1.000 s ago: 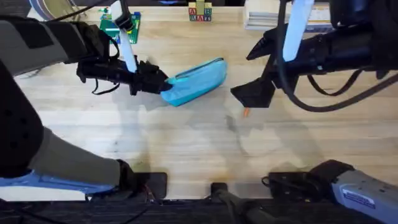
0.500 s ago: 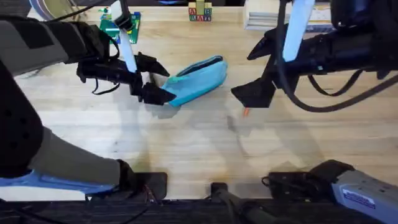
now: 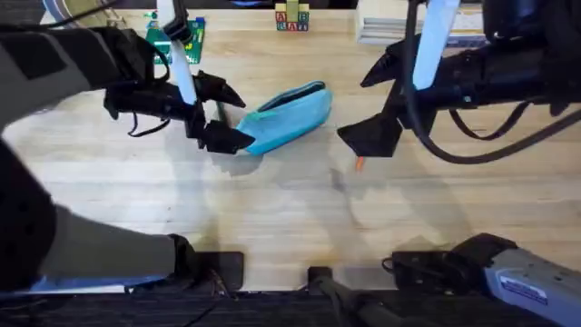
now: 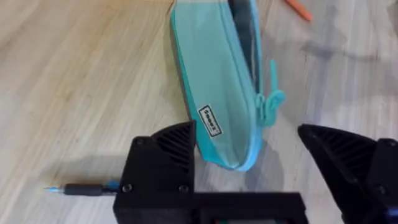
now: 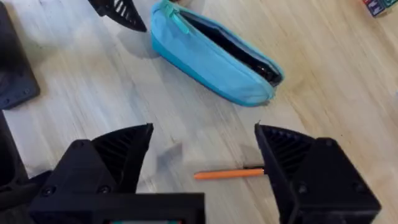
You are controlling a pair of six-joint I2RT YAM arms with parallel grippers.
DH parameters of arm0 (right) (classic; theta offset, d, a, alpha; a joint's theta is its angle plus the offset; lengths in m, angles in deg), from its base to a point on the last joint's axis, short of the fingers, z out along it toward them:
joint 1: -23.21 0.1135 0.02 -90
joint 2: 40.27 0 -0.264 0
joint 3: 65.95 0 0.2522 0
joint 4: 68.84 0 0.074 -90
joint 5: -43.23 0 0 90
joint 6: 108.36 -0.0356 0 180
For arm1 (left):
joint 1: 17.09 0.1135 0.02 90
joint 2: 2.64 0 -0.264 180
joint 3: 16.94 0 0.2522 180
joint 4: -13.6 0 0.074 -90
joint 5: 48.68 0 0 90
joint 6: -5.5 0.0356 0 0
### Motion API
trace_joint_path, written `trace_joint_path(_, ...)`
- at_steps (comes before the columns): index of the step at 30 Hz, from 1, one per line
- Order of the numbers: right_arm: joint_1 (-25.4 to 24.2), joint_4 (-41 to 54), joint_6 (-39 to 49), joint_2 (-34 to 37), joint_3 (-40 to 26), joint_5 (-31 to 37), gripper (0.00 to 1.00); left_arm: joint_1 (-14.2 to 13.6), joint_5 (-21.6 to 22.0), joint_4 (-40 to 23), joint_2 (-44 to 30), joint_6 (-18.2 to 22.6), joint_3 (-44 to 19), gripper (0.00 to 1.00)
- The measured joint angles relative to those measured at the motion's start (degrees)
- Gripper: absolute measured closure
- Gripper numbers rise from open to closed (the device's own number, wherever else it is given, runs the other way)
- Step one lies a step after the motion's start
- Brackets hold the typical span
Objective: Unzip the bag, pick up the pens from the table one at a time and place them inside, then zip the bag closed.
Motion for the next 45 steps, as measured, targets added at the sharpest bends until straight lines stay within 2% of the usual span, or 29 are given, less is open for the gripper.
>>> trace_joint_path(8, 0.00, -0.11, 0.00, 0.00, 0.00, 0.00, 0.005, 0.00, 4.14, -4.52, 13.75, 0.65, 0.00, 0.004)
trace_joint_path(11, 0.00, -0.11, 0.00, 0.00, 0.00, 0.00, 0.004, 0.00, 5.85, -5.61, 18.10, -1.00, 0.00, 0.004)
trace_joint_path(16, 0.00, -0.11, 0.28, 0.00, 0.00, 0.00, 0.005, 0.00, 9.49, -5.73, 23.29, -9.11, 0.00, 0.004)
trace_joint_path(24, 0.00, -0.11, 4.30, 0.00, 0.00, 0.20, 0.005, 0.00, 12.72, -5.82, 29.85, -24.85, 0.00, 0.004)
trace_joint_path(29, 0.00, -0.11, 7.00, 0.00, 0.00, 1.19, 0.010, 0.00, 16.46, -6.90, 33.33, -34.75, 0.00, 0.004)
trace_joint_path(31, 0.00, -0.11, 7.82, 0.00, 0.00, 1.77, 0.065, 0.00, 17.60, -7.89, 34.31, -37.16, 0.00, 0.004)
trace_joint_path(33, 0.00, -0.13, 8.35, 0.00, 0.00, 2.08, 0.299, 0.00, 18.44, -8.90, 34.96, -38.90, 0.00, 0.004)
trace_joint_path(37, 0.00, -0.13, 9.80, 0.00, 0.00, 2.53, 0.858, 0.00, 19.45, -9.78, 35.16, -40.60, 0.00, 0.004)
trace_joint_path(38, 0.00, -0.11, 10.18, 0.00, 0.00, 2.56, 0.942, 0.00, 19.47, -9.96, 35.17, -40.85, 0.00, 0.004)
trace_joint_path(45, 0.00, -0.77, 18.72, 0.00, 0.00, 2.94, 0.970, 0.00, 19.66, -10.49, 35.16, -41.60, 0.00, 0.004)
